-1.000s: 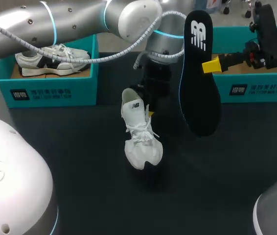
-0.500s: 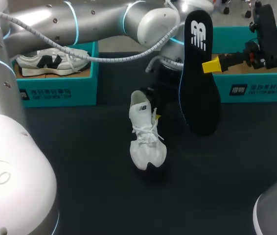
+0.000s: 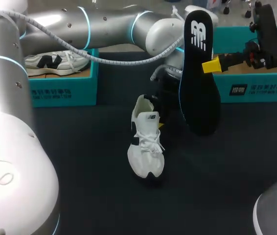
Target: Take the shoe out of the shoebox, open the shoe tongue, remove and reinsert the insole, then place the shoe into the shoebox
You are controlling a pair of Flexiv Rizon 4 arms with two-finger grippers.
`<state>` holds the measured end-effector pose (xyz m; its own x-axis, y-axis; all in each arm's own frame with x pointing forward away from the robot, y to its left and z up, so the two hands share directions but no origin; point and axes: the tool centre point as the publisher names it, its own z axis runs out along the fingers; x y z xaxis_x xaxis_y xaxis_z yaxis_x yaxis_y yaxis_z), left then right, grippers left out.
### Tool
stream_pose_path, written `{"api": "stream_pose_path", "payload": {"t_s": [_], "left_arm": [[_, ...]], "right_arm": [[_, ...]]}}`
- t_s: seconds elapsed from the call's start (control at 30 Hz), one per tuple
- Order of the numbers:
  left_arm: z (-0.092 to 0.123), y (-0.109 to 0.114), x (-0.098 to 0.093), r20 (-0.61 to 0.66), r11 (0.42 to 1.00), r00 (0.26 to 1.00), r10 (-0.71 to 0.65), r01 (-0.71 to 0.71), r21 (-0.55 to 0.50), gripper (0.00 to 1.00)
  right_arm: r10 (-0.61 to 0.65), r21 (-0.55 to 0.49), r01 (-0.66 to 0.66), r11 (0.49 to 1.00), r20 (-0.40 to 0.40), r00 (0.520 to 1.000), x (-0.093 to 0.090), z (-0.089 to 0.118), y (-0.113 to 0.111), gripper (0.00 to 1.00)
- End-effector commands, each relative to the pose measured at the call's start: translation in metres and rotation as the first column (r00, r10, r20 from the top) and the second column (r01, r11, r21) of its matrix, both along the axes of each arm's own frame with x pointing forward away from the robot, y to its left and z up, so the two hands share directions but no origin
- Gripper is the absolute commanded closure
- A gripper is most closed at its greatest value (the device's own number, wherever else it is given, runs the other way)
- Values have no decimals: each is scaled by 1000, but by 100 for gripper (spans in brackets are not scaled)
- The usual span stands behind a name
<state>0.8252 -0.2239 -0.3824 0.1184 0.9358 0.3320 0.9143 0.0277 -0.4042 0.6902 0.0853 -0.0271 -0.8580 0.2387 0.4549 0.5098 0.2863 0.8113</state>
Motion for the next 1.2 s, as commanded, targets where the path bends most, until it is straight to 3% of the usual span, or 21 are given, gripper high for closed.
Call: {"api": "stream_pose_path", "payload": {"t_s": [0.03,0.07,0.13,0.2,0.23,0.3,0.73,1.03,1.2], "left_arm": [[-5,-4,-1,-12,1000,1000,2,-3,-7,87],[-3,-4,-2,-9,1000,1000,2,-2,-16,79],[0,-5,-3,-6,1000,1000,5,-5,-27,83],[7,-7,-3,6,998,1000,17,-17,-53,70],[9,-7,-3,7,998,1000,23,-23,-62,58],[19,-9,-2,22,994,999,41,-39,-101,0],[89,-20,10,137,960,987,78,-37,-278,0],[153,-5,11,209,902,969,132,-30,-430,0],[153,-5,11,209,902,969,132,-30,-430,0]], "right_arm": [[1,-1,-1,1000,-1,1000,2,-1,2,100],[1,-1,-1,1000,-1,1000,2,-1,2,100],[1,-1,-1,1000,-1,1000,2,-1,2,100],[1,-1,-1,1000,-1,1000,2,-1,2,100],[1,-1,-1,1000,-1,1000,2,-1,2,100],[1,-1,-1,1000,-1,1000,2,-1,2,100],[1,-1,-1,1000,-1,1000,2,-1,2,100],[1,-1,-1,1000,-1,1000,2,-1,2,100],[1,-1,-1,1000,-1,1000,2,-1,2,100]]}}
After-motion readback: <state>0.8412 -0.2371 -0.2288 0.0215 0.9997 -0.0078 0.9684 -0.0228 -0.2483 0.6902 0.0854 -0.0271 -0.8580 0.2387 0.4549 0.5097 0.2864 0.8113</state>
